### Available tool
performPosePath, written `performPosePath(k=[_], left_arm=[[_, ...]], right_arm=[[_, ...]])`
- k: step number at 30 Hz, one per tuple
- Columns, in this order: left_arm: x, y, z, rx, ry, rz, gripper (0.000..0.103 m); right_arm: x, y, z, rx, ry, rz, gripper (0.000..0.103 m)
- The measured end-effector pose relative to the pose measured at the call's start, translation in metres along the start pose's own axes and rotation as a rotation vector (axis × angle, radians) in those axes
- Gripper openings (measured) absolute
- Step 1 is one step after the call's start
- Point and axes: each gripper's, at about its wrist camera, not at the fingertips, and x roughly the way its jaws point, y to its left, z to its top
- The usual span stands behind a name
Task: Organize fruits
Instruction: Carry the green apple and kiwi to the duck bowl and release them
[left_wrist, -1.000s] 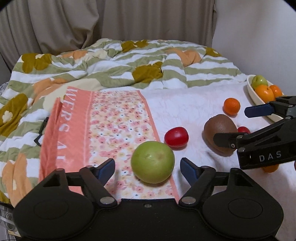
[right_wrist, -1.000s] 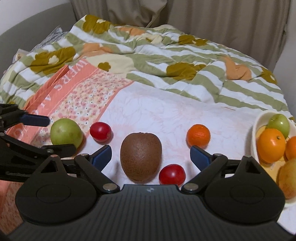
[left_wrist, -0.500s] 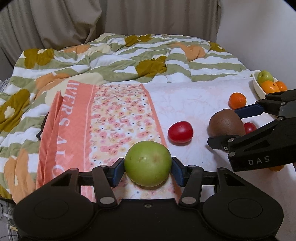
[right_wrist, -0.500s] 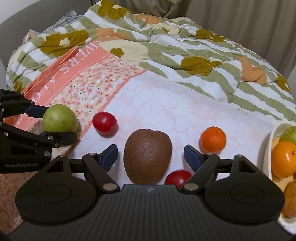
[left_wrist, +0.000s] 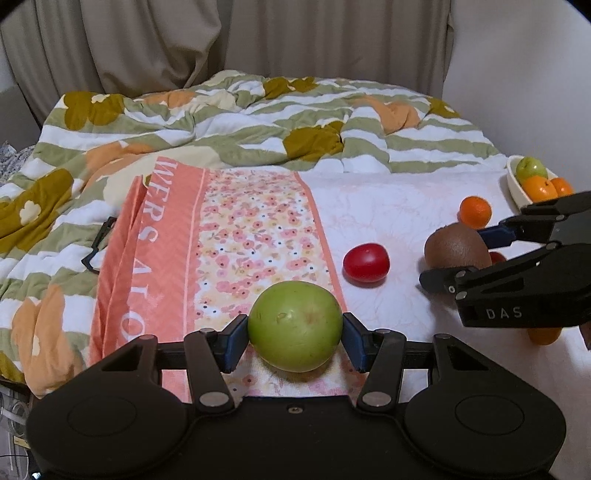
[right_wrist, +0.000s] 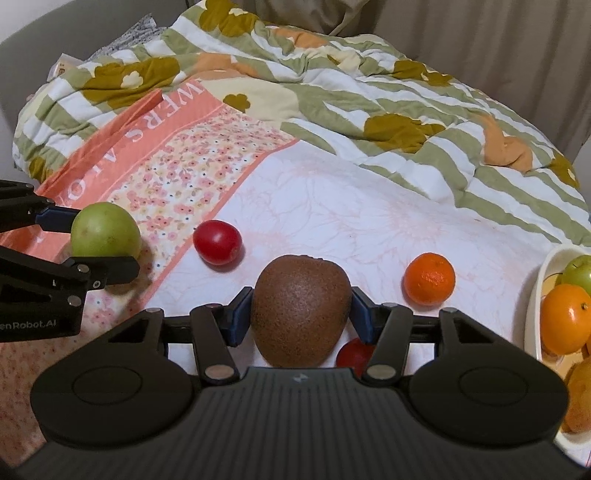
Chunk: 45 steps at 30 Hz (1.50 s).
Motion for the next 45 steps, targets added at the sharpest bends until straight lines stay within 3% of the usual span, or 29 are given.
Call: performPosePath(k=[18, 28, 38, 45], left_arm=[[-0.069, -0.015, -0.005, 0.005, -0.101, -0.023, 0.058], [-0.113, -0.044, -0.002, 0.053, -0.186, -0.125, 0.058], [-0.132, -0.108, 0.013, 0.122, -0.241, -0.192, 0.058], [-0.131, -0.162, 0.028, 0.066, -0.265, -0.174, 0.058]], right_arm=[[-0.087, 0.009, -0.023, 0.114, -0.100, -0.061, 0.070], [-0.156, -0.007, -0.055, 0.302, -0.136, -0.153, 0.070], [-0.212, -0.067, -0.094, 0.389, -0.171, -0.224, 0.070], [-0.230, -0.130, -0.113, 0.367, -0.180, -0.202, 0.070]])
